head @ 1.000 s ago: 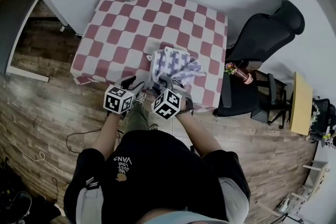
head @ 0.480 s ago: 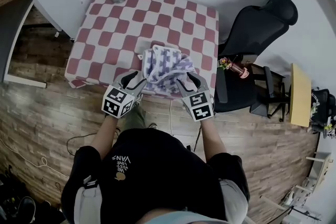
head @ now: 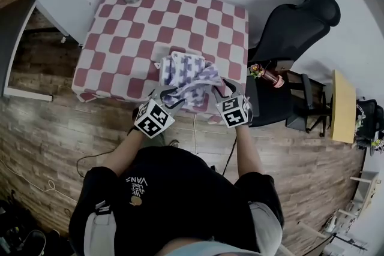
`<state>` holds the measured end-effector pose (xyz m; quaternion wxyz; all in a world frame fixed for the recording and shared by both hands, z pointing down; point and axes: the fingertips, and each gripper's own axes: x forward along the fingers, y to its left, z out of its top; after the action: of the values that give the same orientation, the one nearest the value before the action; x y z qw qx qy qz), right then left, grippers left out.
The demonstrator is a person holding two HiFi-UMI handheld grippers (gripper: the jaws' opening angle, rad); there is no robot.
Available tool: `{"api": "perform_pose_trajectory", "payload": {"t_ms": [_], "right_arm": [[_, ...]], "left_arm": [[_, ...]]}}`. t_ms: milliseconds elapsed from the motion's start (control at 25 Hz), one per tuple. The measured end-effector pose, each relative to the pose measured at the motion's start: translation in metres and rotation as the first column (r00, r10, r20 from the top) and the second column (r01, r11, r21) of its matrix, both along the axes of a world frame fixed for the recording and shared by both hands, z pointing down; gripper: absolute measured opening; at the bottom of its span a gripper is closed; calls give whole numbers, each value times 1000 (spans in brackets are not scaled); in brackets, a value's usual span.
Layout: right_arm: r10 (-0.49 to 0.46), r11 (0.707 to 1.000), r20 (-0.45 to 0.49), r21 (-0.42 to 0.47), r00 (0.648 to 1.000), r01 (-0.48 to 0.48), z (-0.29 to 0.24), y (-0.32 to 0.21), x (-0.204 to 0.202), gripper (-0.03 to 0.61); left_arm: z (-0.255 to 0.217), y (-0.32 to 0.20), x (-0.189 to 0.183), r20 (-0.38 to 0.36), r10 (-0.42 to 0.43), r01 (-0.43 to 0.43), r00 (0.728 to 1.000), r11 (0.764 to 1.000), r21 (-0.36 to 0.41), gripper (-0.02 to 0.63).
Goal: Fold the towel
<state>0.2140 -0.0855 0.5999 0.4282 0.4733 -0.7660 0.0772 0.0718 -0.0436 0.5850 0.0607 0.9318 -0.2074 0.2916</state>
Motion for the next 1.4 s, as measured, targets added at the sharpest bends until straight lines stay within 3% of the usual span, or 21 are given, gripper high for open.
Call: {"api": "perform_pose_trajectory", "payload": {"t_ms": [120, 320, 480, 640, 840, 1080, 1240, 1400], "right_arm": [[-27, 999, -37, 40, 999, 28, -6, -8, -2, 35], [-109, 982, -80, 145, 991, 120, -42, -36, -23, 28], [-205, 955, -110, 195, 973, 224, -63, -64, -58, 28], [-304, 923, -123, 208, 945, 324, -70, -89, -104, 28], [-437, 878, -138, 149, 889, 454, -52, -103, -163, 26], [-565, 819, -168, 8, 808, 574, -2, -98, -216, 28], [-559, 828, -149, -58, 815, 558, 30, -94, -230, 40], [-529, 849, -129, -74, 839, 524, 48, -97, -231, 41]], "left_arm": [[18, -2, -1, 73, -21, 23, 997, 999, -31, 155], [26, -6, -9, 48, -88, 92, 995, 990, -111, 136], [17, -8, -19, -30, -145, 139, 989, 980, -142, 53], [11, -7, -32, -126, -200, 177, 972, 968, -176, 28], [17, 2, -49, -240, -260, 213, 935, 955, -206, 25], [43, 14, -67, -232, -302, 245, 925, 939, -242, 25], [55, 17, -77, -245, -359, 285, 901, 914, -289, 25], [62, 14, -87, -267, -436, 328, 859, 871, -367, 26]]}}
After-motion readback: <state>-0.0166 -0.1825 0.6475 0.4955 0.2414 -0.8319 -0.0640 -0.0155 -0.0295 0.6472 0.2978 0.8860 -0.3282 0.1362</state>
